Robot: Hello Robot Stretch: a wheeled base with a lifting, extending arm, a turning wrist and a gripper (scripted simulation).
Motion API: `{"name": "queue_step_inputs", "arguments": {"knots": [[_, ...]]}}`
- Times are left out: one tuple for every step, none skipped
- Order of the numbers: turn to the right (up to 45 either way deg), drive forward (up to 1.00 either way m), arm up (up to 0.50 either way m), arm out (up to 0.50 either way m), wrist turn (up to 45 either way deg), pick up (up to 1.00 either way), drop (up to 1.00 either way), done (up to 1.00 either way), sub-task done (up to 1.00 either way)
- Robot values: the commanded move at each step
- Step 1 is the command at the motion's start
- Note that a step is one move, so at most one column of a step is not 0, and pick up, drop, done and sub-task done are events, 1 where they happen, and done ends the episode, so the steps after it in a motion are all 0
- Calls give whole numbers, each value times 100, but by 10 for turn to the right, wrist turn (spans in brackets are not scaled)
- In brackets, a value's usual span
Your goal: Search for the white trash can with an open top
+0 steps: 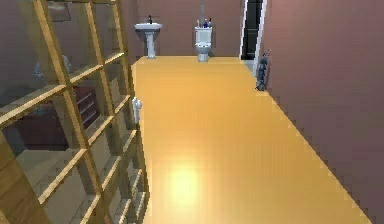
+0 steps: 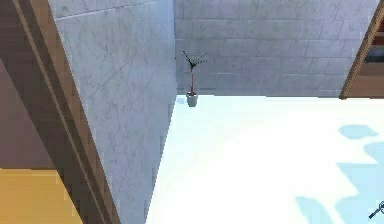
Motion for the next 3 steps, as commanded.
{"name": "queue_step_inputs", "arguments": {"knots": [[30,0,0,0,0,0,0,0,0],[0,100,0,0,0,0,0,0,0],[0,35,0,0,0,0,0,0,0]]}}
